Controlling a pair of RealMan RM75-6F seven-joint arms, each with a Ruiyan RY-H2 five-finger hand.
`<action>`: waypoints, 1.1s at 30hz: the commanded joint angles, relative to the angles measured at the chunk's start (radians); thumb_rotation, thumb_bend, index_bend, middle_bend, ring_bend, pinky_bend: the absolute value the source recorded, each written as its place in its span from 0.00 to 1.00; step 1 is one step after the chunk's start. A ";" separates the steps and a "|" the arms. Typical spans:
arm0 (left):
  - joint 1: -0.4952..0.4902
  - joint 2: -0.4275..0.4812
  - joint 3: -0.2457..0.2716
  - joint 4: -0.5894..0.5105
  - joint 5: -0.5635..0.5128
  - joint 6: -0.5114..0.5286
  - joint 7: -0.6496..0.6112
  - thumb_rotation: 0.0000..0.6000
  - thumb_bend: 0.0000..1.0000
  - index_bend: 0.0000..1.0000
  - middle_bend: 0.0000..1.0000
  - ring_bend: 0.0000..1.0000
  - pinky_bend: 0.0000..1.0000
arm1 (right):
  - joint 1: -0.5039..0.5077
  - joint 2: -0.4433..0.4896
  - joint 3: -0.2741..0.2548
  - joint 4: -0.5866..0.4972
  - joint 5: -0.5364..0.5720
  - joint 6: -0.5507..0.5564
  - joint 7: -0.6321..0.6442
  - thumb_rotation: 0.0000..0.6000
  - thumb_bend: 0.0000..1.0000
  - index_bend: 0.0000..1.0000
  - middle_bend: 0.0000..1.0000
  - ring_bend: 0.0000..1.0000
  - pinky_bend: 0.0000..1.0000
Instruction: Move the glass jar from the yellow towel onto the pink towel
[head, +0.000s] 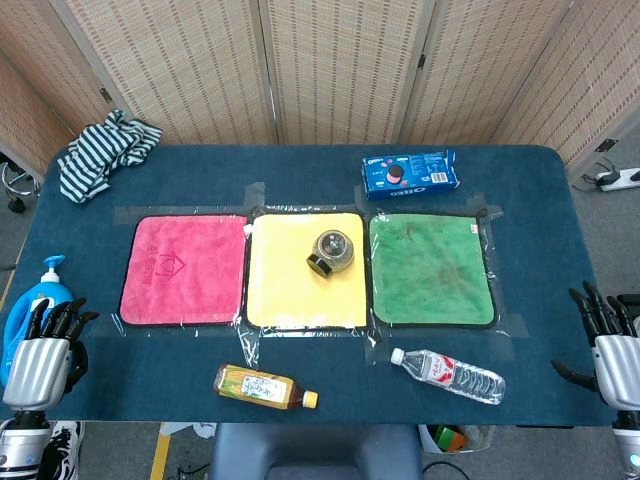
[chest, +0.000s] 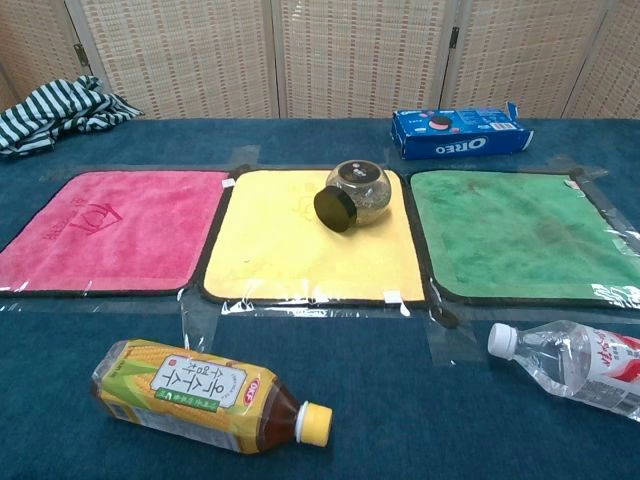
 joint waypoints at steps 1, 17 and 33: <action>0.000 -0.001 0.000 0.002 -0.001 -0.001 0.000 1.00 0.83 0.29 0.17 0.16 0.02 | -0.004 0.001 0.001 -0.001 0.003 0.003 0.003 1.00 0.13 0.00 0.03 0.14 0.07; -0.004 -0.007 0.004 0.002 0.012 -0.003 -0.002 1.00 0.83 0.29 0.17 0.16 0.02 | 0.036 0.014 0.005 -0.013 -0.016 -0.049 -0.021 1.00 0.13 0.00 0.03 0.15 0.07; 0.038 0.002 0.033 0.010 0.044 0.049 -0.038 1.00 0.83 0.29 0.17 0.16 0.02 | 0.405 -0.005 0.170 -0.021 0.147 -0.488 -0.223 1.00 0.12 0.00 0.03 0.14 0.08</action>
